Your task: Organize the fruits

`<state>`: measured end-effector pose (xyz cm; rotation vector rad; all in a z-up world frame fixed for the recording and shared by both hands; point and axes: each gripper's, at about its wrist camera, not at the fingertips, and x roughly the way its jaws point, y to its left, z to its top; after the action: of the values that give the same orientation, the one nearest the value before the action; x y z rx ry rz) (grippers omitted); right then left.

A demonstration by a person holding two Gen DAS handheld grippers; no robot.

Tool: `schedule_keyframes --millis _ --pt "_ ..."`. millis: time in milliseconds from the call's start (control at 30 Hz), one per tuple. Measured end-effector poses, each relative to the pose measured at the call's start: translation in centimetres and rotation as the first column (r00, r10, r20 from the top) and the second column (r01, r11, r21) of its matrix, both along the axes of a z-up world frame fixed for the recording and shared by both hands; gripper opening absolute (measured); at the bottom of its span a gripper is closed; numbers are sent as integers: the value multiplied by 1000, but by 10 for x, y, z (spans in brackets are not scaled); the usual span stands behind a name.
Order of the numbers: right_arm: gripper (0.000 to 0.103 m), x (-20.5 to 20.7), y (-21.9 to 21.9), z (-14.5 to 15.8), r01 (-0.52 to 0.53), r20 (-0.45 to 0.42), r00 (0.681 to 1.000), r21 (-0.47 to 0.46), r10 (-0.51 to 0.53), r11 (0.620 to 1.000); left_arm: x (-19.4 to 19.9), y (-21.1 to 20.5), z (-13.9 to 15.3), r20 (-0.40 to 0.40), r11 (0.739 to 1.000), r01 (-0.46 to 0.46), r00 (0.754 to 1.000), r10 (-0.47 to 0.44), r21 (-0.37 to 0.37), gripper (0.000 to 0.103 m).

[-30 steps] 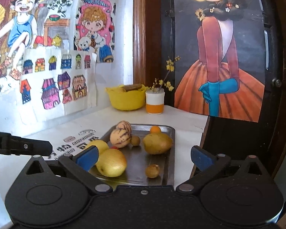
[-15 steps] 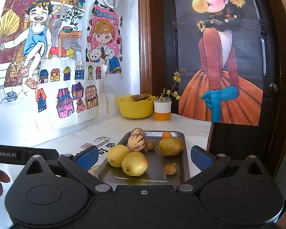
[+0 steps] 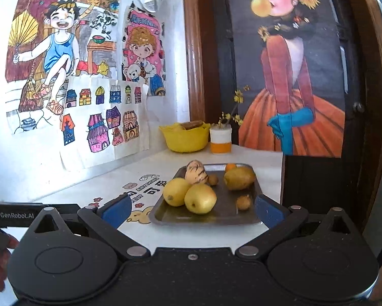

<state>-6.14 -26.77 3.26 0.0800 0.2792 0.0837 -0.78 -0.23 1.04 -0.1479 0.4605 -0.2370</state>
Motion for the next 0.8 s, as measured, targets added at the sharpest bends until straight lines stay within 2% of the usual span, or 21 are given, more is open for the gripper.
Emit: schedule_keyframes --millis 500,800 --pt "102 -20 20 -40 55 12 998 -98 -54 994 -17 6 -28 15 997 -17 1000 16 74 103" --pt "102 -15 19 -49 50 6 999 -75 -49 996 -22 9 -34 48 997 -32 998 29 73 103"
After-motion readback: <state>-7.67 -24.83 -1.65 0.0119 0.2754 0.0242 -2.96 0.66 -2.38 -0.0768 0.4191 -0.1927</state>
